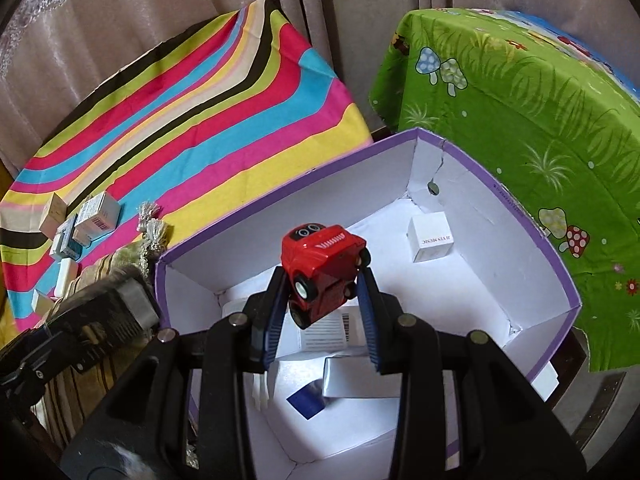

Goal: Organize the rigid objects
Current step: 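Drop the red car with the right gripper while the left releases the DORMI box inside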

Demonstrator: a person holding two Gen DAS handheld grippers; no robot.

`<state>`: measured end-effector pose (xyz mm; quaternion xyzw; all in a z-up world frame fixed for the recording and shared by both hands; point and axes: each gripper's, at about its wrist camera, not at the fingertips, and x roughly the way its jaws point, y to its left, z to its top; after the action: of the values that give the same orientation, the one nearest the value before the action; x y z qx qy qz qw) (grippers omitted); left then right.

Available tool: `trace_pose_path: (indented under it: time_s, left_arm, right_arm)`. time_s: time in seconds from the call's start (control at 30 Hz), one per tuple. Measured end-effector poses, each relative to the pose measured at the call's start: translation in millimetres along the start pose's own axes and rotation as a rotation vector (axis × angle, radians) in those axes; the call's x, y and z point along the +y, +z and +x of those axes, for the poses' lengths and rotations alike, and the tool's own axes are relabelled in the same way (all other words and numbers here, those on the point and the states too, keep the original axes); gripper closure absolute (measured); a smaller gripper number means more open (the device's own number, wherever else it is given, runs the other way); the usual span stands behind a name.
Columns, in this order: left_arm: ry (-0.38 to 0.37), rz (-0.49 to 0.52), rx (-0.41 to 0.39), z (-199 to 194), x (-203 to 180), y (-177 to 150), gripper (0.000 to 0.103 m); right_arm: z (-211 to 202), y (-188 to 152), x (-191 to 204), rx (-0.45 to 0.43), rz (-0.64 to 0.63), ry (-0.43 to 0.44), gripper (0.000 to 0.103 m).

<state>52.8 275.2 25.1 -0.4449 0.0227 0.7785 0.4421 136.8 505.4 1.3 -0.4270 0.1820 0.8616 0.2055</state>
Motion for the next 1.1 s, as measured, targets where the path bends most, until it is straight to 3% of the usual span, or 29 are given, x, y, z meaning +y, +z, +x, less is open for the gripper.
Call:
trace_pose_path:
  time_s: [0.17,0.27,0.5,0.9,1.1]
  left_arm:
    - [-0.004,-0.012,0.005,2.4,2.0,0.0,0.061]
    - [-0.003,-0.032,0.020,6.5,5.3,0.6,0.055]
    - [-0.011,-0.041,0.016,5.6,7.2,0.0,0.055]
    - [-0.016,-0.097,-0.018,-7.2,21.0,-2.3,0.055]
    - [0.022,-0.158,-0.056,-27.6,44.7,-7.2,0.053]
  right_arm:
    - [1.3,-0.2,-1.2,0.004,0.003,-0.003,0.064]
    - [1.1,-0.2,-0.3,0.004,0.003,-0.008,0.063]
    - [-2.0,1.3,2.2,-0.010,-0.005,-0.026,0.045]
    - [-2.7,0.2,6.0,-0.003,-0.011,-0.019,0.038]
    - [-5.2,-4.2,24.8,0.000,-0.060,0.036,0.035]
